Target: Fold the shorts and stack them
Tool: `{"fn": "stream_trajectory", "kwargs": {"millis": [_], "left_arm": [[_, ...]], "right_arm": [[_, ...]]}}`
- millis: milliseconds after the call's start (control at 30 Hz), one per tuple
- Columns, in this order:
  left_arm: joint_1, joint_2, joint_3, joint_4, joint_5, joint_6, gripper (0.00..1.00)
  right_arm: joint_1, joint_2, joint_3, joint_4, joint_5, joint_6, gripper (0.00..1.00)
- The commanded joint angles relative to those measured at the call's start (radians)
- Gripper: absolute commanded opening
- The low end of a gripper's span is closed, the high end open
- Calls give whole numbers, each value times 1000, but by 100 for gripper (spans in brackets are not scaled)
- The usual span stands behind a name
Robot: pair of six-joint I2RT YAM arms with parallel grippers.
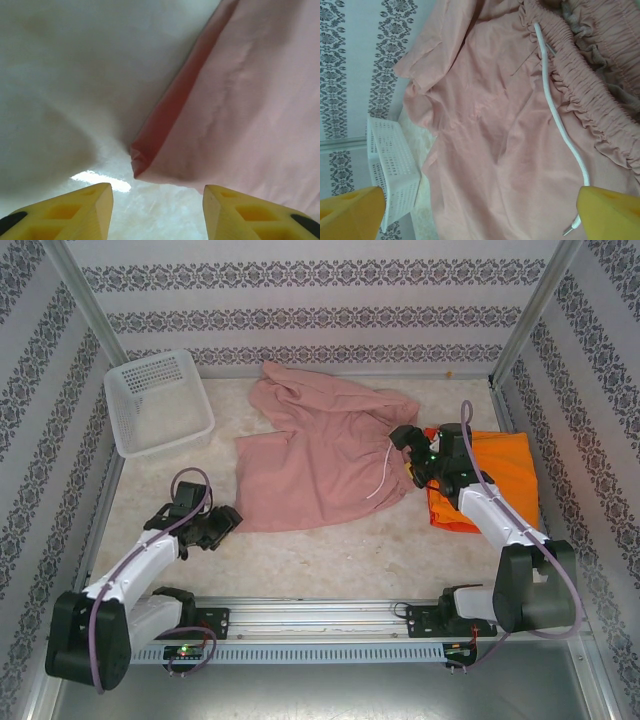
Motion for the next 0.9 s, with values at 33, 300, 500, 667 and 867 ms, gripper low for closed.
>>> {"fn": "stream_trajectory", "kwargs": {"millis": [33,300,500,667,867], "left_arm": [[-15,50,-4,77,21,-9,45],[-17,168,36,179,52,-2,32],[-17,211,96,167,73,35,11],[-17,130,173,79,31,77,1],[-16,12,226,38,-40,107,0]], "right_arm": [[-16,-36,-19,-6,14,-8,98],[-20,-28,-33,-7,11,-6,98],[-24,-18,-47,-15,9,-13,98],[-33,-34,-65,-99,86,-51,97],[-40,-27,-111,-129,186,-58,86]]}}
